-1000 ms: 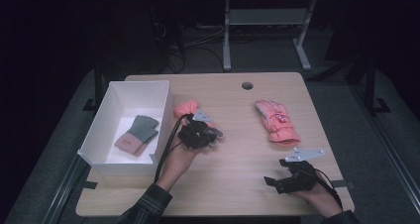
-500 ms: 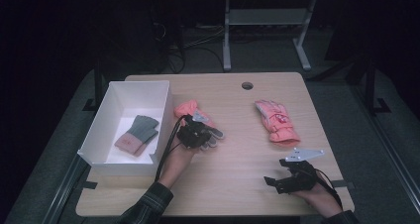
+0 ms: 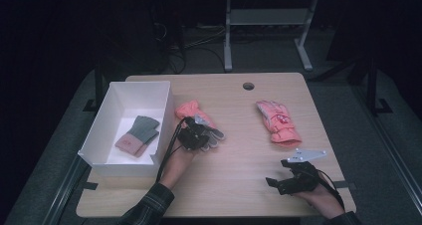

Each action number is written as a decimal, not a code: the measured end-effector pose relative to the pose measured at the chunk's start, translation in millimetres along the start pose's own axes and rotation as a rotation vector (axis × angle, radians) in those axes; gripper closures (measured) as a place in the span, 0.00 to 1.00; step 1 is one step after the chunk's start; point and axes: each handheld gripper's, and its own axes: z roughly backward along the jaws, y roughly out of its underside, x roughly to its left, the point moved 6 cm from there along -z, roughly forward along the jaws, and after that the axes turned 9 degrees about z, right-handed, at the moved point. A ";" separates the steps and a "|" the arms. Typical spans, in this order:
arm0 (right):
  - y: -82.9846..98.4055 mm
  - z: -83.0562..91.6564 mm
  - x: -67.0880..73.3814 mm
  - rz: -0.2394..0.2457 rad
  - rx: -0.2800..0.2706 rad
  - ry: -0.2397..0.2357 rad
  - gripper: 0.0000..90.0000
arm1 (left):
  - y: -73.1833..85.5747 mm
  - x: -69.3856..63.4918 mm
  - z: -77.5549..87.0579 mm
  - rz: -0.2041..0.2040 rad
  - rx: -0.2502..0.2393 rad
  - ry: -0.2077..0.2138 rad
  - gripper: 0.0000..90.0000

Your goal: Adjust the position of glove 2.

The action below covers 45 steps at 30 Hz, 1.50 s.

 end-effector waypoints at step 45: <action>-2.4 -2.4 11.4 0.032 0.010 -0.043 0.14 | -19.1 -74.3 13.3 -0.105 0.001 0.284 1.00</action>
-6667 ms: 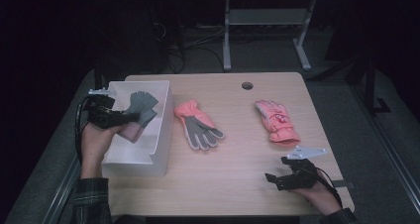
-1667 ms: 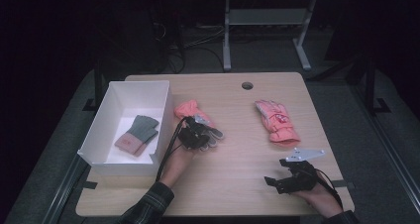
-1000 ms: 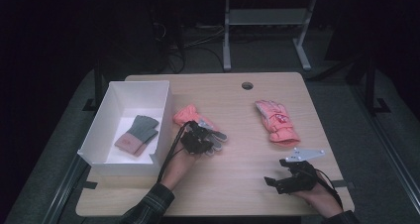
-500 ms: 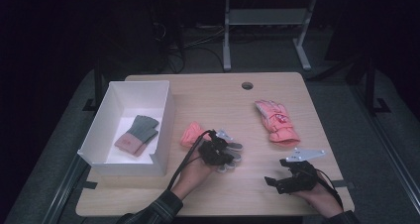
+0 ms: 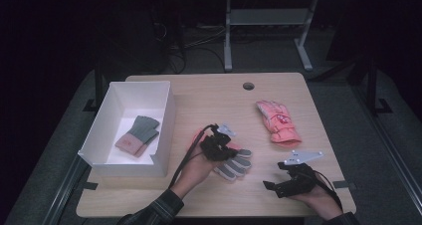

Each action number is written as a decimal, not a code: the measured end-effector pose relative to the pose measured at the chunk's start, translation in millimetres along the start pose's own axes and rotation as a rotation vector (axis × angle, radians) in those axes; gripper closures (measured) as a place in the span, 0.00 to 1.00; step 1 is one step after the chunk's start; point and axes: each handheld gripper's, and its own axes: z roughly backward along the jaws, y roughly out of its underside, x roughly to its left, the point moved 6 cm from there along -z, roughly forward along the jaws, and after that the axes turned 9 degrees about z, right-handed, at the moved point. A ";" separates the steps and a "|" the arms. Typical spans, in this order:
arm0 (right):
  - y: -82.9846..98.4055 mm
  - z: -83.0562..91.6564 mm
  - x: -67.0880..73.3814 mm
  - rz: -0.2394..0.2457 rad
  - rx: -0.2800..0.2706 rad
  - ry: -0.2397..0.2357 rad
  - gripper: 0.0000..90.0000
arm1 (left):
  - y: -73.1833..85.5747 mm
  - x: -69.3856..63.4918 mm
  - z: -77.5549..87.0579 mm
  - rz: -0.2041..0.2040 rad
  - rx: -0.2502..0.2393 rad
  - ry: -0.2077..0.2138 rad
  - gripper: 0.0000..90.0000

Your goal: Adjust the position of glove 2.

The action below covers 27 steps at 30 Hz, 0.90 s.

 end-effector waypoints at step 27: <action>-60.6 -75.2 74.3 0.193 0.007 -0.218 1.00 | -2.4 96.1 -2.8 0.167 0.031 -0.184 1.00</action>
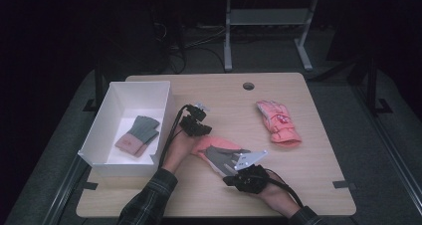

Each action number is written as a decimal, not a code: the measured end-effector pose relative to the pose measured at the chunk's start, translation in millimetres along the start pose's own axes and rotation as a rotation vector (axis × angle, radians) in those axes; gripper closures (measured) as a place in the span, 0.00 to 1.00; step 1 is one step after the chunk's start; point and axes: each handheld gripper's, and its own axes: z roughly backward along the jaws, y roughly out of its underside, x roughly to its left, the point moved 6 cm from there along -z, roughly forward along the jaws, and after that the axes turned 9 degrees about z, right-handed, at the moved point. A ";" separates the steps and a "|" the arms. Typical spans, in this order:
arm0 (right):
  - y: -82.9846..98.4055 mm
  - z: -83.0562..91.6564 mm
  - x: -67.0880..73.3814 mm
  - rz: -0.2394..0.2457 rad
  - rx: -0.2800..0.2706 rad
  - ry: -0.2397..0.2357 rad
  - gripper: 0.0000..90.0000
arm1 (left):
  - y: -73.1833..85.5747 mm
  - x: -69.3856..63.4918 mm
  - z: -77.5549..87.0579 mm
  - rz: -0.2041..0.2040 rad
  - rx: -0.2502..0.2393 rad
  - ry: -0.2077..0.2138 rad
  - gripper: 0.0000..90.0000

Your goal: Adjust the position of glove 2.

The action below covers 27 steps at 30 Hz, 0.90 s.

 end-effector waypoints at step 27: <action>28.0 29.4 -62.7 -0.126 0.047 0.138 1.00 | 45.4 -42.9 11.6 -0.099 0.118 0.111 1.00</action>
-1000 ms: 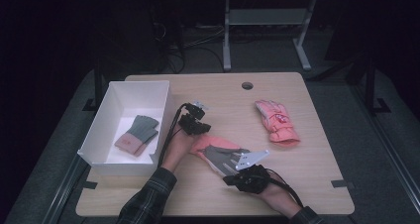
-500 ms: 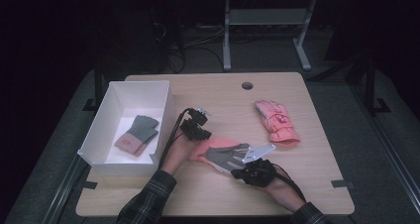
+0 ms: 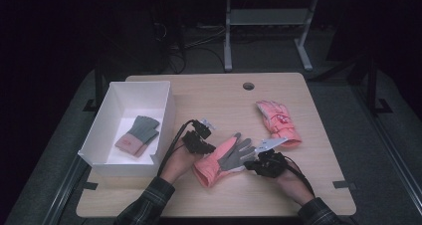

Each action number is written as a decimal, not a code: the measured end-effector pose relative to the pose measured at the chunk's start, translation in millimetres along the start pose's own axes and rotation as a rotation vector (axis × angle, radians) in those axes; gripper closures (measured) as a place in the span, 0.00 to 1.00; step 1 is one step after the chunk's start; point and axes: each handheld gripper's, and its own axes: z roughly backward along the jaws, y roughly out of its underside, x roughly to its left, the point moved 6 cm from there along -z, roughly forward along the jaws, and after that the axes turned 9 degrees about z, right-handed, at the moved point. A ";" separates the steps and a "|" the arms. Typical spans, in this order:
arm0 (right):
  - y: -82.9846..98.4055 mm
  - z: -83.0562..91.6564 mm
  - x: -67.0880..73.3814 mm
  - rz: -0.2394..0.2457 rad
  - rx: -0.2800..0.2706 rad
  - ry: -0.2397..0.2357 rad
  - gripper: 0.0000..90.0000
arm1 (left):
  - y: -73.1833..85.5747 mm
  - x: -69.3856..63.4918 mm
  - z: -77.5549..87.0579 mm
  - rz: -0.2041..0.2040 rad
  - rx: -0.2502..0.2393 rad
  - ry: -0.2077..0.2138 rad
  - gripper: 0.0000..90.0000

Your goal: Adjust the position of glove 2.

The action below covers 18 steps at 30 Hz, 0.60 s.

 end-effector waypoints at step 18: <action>-18.4 -12.6 -45.5 -0.038 -0.028 0.092 1.00 | 16.9 -49.0 -13.9 -0.066 0.022 0.182 1.00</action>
